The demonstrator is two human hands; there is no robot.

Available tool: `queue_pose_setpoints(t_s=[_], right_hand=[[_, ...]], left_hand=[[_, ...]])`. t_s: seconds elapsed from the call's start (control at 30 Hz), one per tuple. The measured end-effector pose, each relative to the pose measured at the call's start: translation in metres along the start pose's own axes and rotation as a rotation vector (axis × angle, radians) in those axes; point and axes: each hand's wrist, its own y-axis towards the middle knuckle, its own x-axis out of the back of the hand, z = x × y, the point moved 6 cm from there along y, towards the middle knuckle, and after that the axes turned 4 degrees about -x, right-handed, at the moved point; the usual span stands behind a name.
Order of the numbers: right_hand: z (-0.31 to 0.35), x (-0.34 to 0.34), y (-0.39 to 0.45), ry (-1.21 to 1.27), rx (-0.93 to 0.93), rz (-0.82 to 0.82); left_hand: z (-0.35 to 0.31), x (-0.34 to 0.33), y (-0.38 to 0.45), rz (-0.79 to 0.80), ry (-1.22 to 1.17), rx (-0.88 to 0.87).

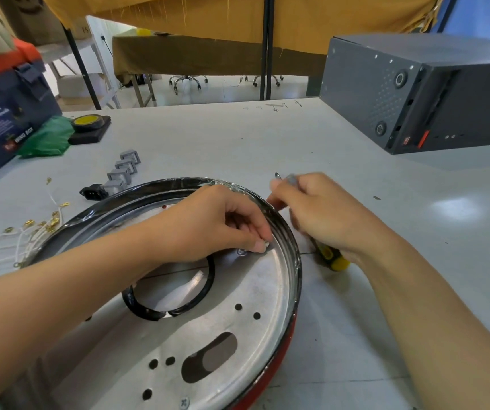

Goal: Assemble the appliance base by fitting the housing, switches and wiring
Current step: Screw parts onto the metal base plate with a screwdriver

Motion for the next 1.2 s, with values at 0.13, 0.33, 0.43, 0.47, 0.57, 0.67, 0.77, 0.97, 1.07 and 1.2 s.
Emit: queue_pose_setpoints(t_s=[0.13, 0.33, 0.43, 0.47, 0.57, 0.67, 0.77, 0.97, 1.07, 1.2], right_hand=[[0.008, 0.027, 0.001, 0.331, 0.072, -0.179], [0.021, 0.038, -0.005, 0.337, 0.226, -0.276], [0.028, 0.025, -0.010, 0.313, 0.326, -0.196], [0.030, 0.021, -0.011, 0.283, 0.356, -0.182], [0.034, 0.010, -0.013, 0.195, 0.407, -0.146], [0.035, 0.007, -0.014, 0.123, 0.425, -0.126], [0.036, 0.006, -0.014, 0.092, 0.433, -0.112], [0.036, 0.008, -0.015, 0.058, 0.441, -0.097], [0.037, 0.008, -0.015, 0.031, 0.434, -0.080], [0.039, 0.007, -0.016, 0.012, 0.434, -0.047]], left_hand=[[0.002, 0.000, 0.000, 0.005, -0.020, 0.008], [0.005, 0.000, 0.001, -0.011, -0.030, 0.014], [0.005, 0.000, 0.002, -0.017, -0.004, 0.005], [0.005, 0.000, 0.002, -0.018, -0.004, 0.004], [0.006, 0.000, 0.002, -0.018, -0.007, 0.003], [0.006, 0.000, 0.002, -0.013, -0.006, 0.002], [0.006, 0.000, 0.002, -0.007, -0.007, -0.002], [0.006, 0.000, 0.003, -0.007, 0.003, -0.008], [0.007, 0.000, 0.003, -0.004, 0.006, -0.009], [0.006, -0.001, 0.003, 0.003, 0.004, -0.009]])
